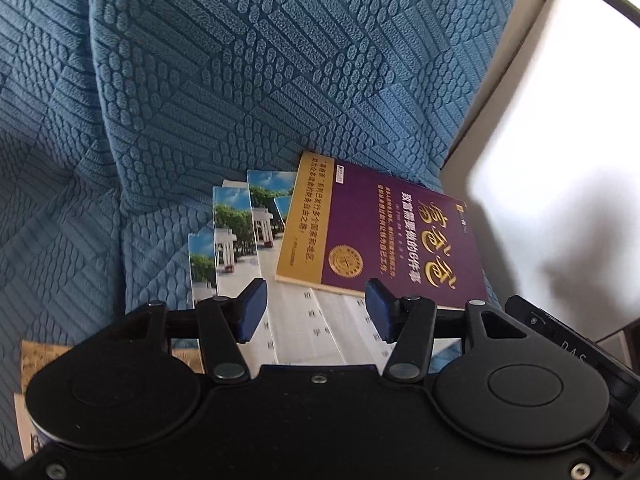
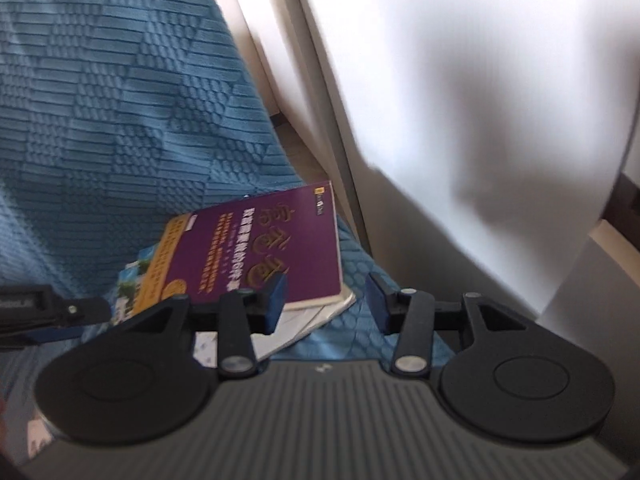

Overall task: Organize objects
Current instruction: 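Move both grippers toward the purple-and-gold book on the papers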

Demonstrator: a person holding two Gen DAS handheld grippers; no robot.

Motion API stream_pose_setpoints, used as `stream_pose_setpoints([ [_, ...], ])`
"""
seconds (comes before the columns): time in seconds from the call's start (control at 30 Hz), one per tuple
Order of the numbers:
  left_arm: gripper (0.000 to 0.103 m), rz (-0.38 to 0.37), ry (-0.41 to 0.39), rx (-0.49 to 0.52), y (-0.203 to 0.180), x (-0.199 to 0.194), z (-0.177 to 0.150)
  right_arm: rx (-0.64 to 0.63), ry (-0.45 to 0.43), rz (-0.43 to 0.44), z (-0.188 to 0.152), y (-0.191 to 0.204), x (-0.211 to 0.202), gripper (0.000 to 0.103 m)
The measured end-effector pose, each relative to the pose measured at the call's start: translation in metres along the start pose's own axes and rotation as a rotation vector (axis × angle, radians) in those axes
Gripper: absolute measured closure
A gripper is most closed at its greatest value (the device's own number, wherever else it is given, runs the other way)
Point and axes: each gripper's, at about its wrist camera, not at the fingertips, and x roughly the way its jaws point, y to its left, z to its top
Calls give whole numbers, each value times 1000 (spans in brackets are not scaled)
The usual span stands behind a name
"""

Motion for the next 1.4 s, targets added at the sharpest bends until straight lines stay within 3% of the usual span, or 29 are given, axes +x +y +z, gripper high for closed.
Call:
stream_pose_setpoints([
  [0.43,49,36,25,13,9,52,22,-55,45,-24,-2,14,55,57],
  [0.7,49,18,55,-6,19,70,20,-1,63,37,6,9,71,55],
  [0.87,48,-47,89,-12,23,82,20,-55,67,74,8,16,78,37],
  [0.93,44,-50,93,11,22,83,21,-76,68,71,9,19,81,36],
  [1.07,36,-53,89,43,18,87,21,-121,73,90,8,25,85,22],
  [1.13,22,-52,88,61,13,92,19,-153,75,79,7,30,86,22],
  [1.2,16,-36,88,94,4,94,17,-122,77,83,9,25,84,25],
  [1.27,14,-21,84,92,1,95,16,-72,76,95,11,18,82,33],
  [1.4,14,-19,82,87,0,95,15,84,92,229,13,0,77,40],
])
